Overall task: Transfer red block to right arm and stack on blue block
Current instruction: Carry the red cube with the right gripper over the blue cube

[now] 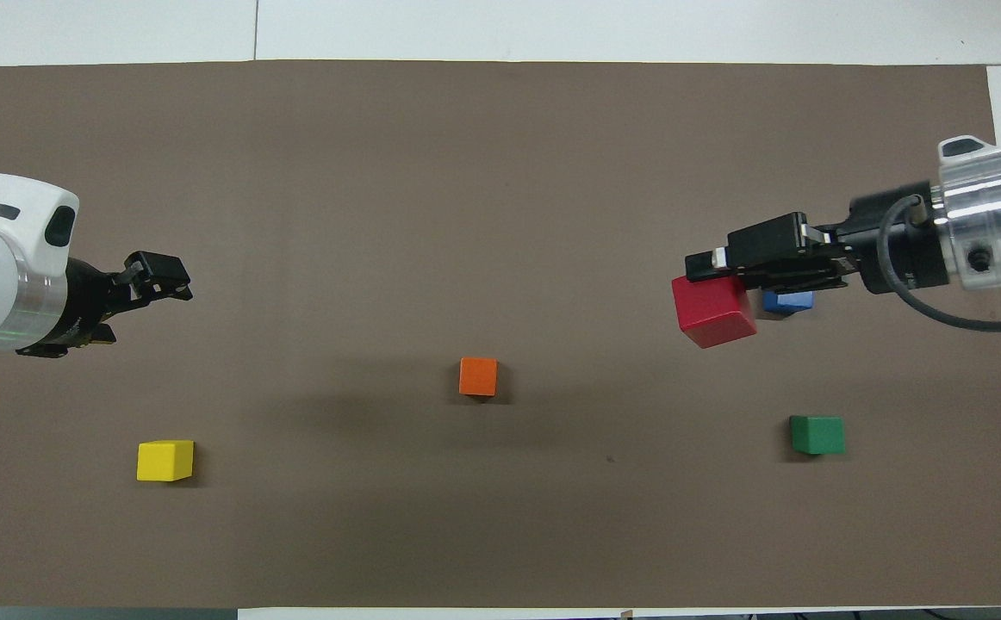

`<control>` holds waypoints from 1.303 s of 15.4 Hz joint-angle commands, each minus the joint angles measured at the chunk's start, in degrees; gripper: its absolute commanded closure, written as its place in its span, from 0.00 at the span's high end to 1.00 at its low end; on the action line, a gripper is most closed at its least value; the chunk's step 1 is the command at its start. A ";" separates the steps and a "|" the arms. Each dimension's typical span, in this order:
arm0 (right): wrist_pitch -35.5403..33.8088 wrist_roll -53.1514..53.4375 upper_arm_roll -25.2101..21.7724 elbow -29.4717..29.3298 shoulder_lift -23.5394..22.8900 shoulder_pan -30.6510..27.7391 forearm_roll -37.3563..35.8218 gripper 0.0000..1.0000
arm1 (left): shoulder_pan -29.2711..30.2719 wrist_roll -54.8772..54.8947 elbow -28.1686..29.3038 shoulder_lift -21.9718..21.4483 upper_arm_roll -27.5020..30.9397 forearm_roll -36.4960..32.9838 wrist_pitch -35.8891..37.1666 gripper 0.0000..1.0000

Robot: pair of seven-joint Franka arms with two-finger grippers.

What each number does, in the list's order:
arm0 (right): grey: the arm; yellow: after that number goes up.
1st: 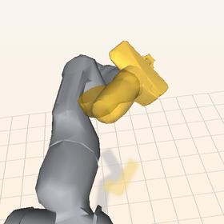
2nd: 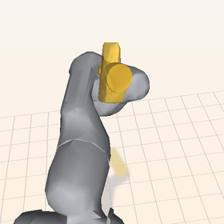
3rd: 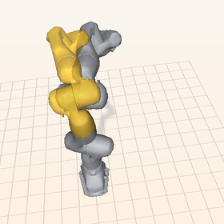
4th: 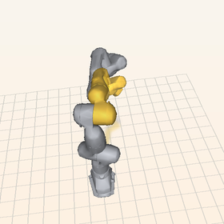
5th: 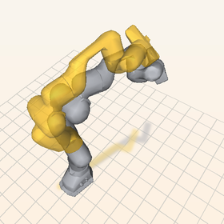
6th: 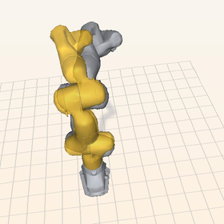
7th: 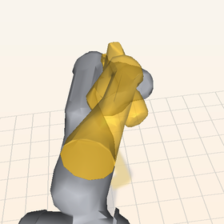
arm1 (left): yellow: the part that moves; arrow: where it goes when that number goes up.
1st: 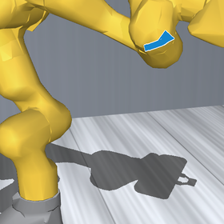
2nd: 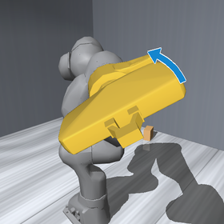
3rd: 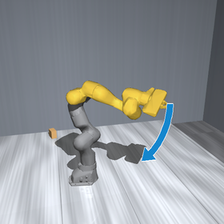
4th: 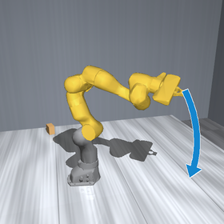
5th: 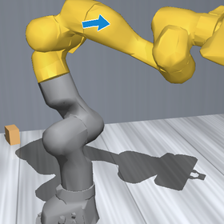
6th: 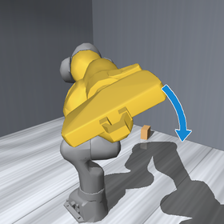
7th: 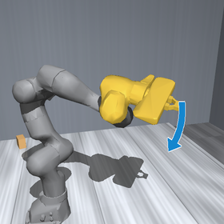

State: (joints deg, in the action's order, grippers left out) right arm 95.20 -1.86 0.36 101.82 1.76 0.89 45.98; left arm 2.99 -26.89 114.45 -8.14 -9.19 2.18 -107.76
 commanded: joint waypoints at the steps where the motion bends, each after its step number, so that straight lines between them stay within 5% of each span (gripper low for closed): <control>1: -3.09 1.25 0.26 -4.08 -0.44 -2.30 -9.04 0.00 | 1.05 9.28 -3.17 1.46 -0.48 -4.02 4.66 1.00; 10: 3.49 -0.60 0.96 -4.45 -1.84 -0.90 -40.68 0.00 | 1.58 11.33 -15.21 8.92 -0.57 -6.75 13.54 1.00; 14: 9.55 -0.77 0.96 -0.84 -3.42 -0.28 -45.89 0.00 | 1.58 11.60 -18.65 10.95 -0.30 -6.57 15.99 1.00; 20: 19.92 -2.61 0.96 5.13 -5.19 -0.28 -48.18 0.00 | 2.02 16.07 -13.83 7.45 -0.30 -6.57 16.45 1.00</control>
State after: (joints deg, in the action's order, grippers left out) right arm 111.08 -2.77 0.82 103.19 -4.34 1.14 -0.70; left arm 4.50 -12.91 98.12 1.82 -9.41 -3.03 -91.93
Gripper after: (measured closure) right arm 0.454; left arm 0.000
